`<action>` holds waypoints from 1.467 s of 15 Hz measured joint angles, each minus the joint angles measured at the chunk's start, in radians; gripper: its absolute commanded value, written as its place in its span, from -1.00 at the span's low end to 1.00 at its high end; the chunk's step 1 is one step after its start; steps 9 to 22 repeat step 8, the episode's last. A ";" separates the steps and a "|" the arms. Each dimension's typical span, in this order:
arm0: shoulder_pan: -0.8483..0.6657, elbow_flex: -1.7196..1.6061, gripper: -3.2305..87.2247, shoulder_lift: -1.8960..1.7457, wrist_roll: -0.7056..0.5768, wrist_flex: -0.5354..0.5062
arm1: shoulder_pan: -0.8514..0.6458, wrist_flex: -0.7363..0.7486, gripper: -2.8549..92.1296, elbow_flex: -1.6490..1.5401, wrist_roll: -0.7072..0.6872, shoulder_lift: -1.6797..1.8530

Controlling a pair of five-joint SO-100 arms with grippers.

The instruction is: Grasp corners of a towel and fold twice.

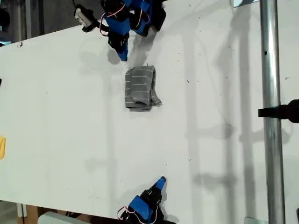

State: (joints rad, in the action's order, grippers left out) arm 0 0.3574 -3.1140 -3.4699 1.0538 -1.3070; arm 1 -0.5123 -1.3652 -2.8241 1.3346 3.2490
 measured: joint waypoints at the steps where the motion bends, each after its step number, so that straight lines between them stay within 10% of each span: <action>1: -0.002 0.000 -0.94 0.000 -0.035 0.000 | 0.021 -0.028 -0.82 -0.064 0.078 0.015; 22: -0.003 0.000 -0.94 0.000 -0.061 0.000 | 0.071 -0.043 -0.81 -0.077 0.147 0.038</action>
